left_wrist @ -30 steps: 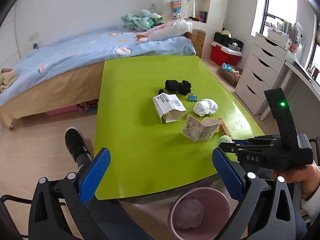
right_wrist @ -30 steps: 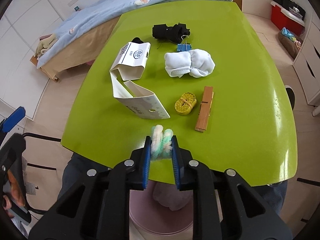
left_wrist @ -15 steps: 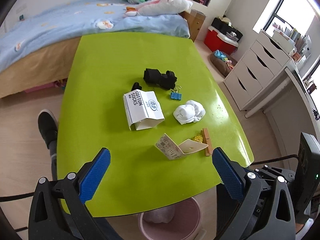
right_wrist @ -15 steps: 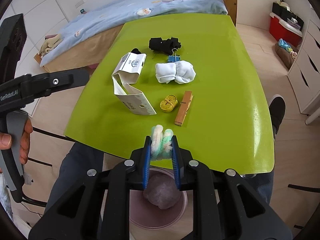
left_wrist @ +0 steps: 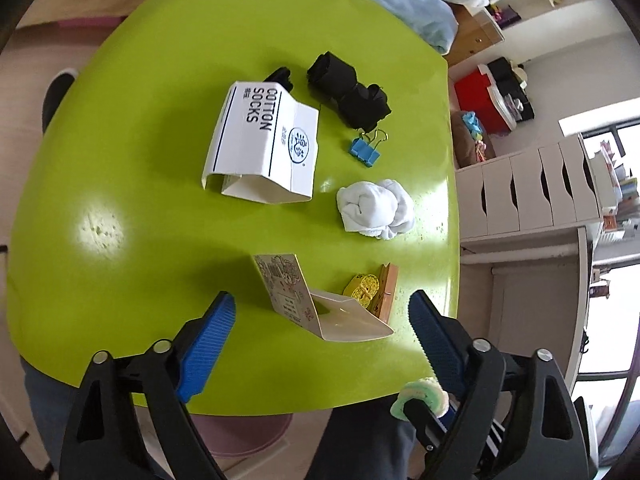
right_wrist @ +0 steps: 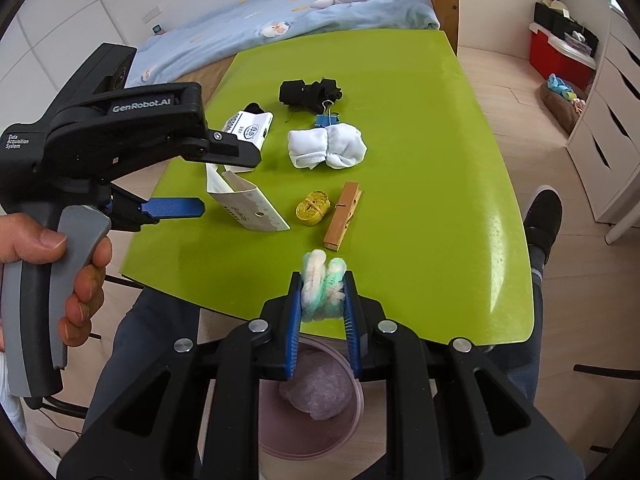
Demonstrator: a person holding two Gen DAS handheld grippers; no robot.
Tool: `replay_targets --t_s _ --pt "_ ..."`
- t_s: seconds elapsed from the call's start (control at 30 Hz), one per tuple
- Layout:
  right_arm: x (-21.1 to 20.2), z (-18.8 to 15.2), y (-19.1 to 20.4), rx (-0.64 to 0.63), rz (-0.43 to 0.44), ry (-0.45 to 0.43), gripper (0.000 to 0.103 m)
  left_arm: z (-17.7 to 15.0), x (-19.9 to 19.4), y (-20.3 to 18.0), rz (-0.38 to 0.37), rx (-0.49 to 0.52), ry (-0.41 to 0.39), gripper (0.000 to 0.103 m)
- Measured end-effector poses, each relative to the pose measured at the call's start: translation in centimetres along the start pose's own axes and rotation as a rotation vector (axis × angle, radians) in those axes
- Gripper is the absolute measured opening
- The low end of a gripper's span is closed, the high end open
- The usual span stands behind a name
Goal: Collect trash
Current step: 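Lift the spiral with the right gripper while the left gripper grasps the pink paper card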
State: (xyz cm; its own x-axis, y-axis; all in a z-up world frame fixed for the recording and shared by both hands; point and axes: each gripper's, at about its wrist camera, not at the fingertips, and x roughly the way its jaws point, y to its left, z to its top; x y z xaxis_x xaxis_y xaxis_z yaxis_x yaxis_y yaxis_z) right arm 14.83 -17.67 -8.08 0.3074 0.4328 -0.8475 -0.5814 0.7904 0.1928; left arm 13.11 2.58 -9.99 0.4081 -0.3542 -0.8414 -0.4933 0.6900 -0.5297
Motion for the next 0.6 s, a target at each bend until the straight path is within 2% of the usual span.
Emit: replay_targets --t_s 0.03,0.1,0.17,0.23,0.27,0.3,0.37,0.6 --pt "0.0 0.0 -0.1 0.000 0.000 0.001 0.019 0.0 0.2 0.1 -0.008 -0.012 0.004 0.076" --pt "0.1 -0.1 -0.1 0.001 0.000 0.002 0.019 -0.3 0.7 0.1 -0.016 -0.028 0.011 0.060" --pt "0.1 -0.1 -0.2 0.002 -0.001 0.002 0.019 -0.6 0.9 0.0 -0.036 -0.025 0.009 0.056" --pt "0.0 -0.1 -0.3 0.000 -0.003 0.001 0.019 -0.7 0.6 -0.5 -0.028 0.004 -0.003 0.038" --pt "0.1 -0.1 -0.3 0.001 -0.002 0.000 0.019 -0.7 0.5 -0.5 -0.022 0.011 -0.003 0.011" --pt "0.0 -0.1 -0.3 0.002 -0.003 -0.001 0.019 -0.7 0.4 -0.4 -0.009 0.016 -0.005 0.004" --pt "0.0 -0.1 -0.3 0.003 -0.002 -0.003 0.019 -0.7 0.2 -0.2 -0.005 0.044 -0.019 0.000" --pt "0.1 -0.1 0.0 -0.003 -0.001 0.002 0.019 -1.2 -0.8 -0.2 -0.016 0.144 -0.064 0.000"
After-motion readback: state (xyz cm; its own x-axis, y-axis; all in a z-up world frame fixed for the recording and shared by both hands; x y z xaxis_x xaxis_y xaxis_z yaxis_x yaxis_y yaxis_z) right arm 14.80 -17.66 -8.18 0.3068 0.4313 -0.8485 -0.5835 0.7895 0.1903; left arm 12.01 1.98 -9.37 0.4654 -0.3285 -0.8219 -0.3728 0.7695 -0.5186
